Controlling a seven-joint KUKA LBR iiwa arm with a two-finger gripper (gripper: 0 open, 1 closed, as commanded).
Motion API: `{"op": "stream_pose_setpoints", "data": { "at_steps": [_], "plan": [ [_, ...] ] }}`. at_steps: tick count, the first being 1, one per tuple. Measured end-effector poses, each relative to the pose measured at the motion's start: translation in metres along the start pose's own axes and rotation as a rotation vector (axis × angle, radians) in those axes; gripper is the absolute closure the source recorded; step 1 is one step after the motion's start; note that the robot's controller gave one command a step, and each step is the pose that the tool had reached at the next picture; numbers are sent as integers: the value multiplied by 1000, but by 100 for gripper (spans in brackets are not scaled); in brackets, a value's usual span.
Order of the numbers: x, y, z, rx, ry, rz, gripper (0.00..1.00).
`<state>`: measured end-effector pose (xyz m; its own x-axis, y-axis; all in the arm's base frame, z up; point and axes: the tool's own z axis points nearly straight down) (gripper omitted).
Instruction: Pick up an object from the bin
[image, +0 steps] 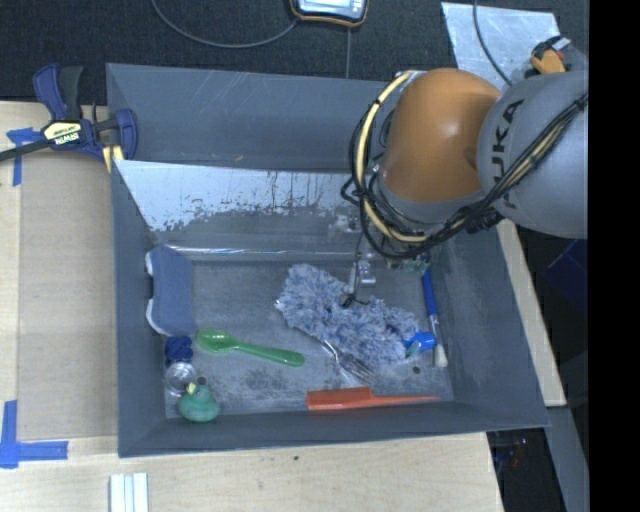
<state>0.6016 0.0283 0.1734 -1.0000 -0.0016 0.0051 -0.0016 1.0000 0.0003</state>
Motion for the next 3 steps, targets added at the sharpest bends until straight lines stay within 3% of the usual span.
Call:
{"op": "stream_pose_setpoints", "data": {
  "at_steps": [1, 2, 3],
  "plan": [
    [-2, 0, -5, 0, -9, 1, 0],
    [-16, -20, 103, -4, -5, 170, 0],
    [-19, -27, 100, -4, -16, 102, 0]
  ]
}}
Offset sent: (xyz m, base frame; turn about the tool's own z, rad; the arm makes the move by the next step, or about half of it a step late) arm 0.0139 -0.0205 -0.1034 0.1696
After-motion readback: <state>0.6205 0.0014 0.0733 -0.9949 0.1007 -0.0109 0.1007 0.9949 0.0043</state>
